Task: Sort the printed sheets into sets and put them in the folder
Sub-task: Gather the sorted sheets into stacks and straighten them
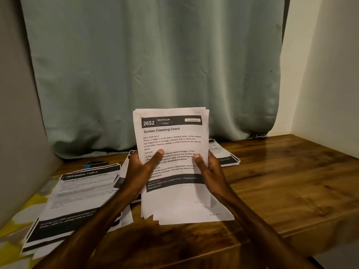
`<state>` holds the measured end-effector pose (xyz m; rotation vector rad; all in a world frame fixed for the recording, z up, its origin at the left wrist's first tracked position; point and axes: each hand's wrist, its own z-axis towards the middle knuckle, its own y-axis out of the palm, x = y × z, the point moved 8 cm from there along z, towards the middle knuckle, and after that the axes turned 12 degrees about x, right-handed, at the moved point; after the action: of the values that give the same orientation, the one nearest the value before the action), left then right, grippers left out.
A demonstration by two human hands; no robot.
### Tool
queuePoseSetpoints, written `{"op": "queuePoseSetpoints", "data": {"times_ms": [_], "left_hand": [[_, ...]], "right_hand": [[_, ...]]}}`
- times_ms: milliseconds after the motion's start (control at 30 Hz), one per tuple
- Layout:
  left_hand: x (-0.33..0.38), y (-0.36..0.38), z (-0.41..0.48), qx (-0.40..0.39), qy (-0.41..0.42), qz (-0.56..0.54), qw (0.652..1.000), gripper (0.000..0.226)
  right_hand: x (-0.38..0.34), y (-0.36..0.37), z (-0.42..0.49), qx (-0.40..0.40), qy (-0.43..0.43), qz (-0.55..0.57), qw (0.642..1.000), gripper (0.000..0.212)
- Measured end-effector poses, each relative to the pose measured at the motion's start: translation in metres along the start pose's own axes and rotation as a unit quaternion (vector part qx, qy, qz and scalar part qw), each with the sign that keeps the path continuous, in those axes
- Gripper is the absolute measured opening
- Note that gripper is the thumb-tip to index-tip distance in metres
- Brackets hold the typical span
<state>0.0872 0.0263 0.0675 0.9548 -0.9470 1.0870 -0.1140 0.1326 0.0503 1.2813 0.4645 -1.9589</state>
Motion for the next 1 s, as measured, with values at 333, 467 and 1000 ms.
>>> {"op": "queuePoseSetpoints", "data": {"times_ms": [333,467,1000], "left_hand": [[-0.003,-0.033,0.035,0.039,-0.04,0.018,0.998,0.01],[-0.036,-0.05,0.046,-0.016,-0.139,0.041,0.989,0.027],[-0.118,-0.051,0.045,-0.028,-0.202,0.149,0.968,0.032]], "right_hand": [[0.029,-0.043,0.025,0.018,0.031,-0.109,0.993,0.032],[0.077,-0.07,0.038,-0.028,0.042,-0.361,0.931,0.018],[0.092,-0.03,0.079,-0.149,0.162,-0.506,0.834,0.098]]}}
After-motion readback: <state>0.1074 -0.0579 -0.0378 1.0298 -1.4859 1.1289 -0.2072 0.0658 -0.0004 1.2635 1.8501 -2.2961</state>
